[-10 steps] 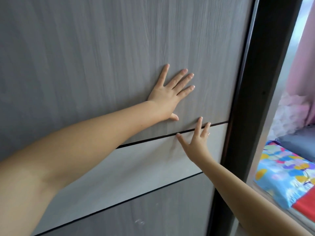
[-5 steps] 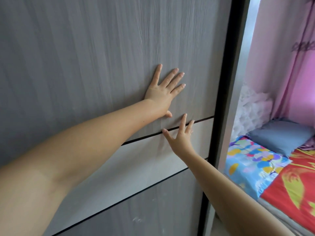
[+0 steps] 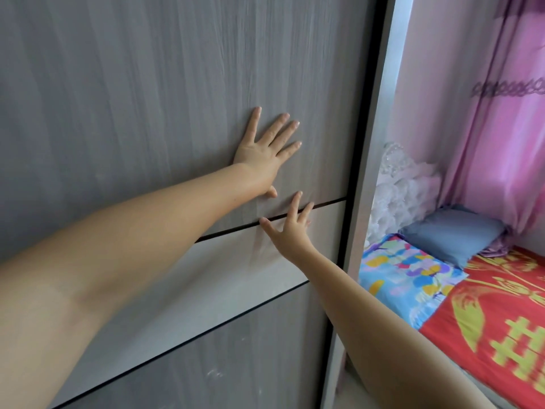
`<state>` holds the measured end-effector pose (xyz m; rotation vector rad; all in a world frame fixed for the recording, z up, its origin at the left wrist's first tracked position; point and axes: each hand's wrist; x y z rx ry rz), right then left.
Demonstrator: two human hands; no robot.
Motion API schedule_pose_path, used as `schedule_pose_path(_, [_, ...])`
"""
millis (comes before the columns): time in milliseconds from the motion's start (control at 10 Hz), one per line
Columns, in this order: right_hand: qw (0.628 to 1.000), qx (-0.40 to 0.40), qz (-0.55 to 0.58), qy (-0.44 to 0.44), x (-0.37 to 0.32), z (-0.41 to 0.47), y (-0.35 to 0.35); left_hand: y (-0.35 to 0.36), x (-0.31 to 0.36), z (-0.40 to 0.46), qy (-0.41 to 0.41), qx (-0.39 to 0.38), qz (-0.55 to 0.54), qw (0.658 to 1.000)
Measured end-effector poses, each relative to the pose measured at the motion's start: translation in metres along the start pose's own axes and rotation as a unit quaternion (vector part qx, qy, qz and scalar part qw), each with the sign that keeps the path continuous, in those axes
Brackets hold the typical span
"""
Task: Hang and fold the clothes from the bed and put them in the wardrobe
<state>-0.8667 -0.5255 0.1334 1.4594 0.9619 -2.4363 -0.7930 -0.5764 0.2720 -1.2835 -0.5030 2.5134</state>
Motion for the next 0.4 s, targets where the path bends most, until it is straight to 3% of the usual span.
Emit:
schedule_pose_path(200, [0.993,-0.088,0.072,0.032,0.009,-0.010,-0.049,0.002,-0.002,-0.003,0.020,-0.008,-0.001,1.000])
schedule_pose_path(300, [0.979,-0.128,0.147,0.067,0.006,-0.035,-0.075,-0.009,-0.005,-0.011,0.047,-0.006,-0.102,0.994])
schedule_pose_path(400, [0.948,-0.197,0.241,0.058,0.047,-0.098,-0.097,0.009,0.043,-0.086,0.057,0.007,-0.231,0.971])
Point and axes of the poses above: each hand's wrist, its own z-axis towards the middle knuckle, its own y-axis out of the palm, x = y × z, and after that the axes turned 10 degrees about x, right-handed
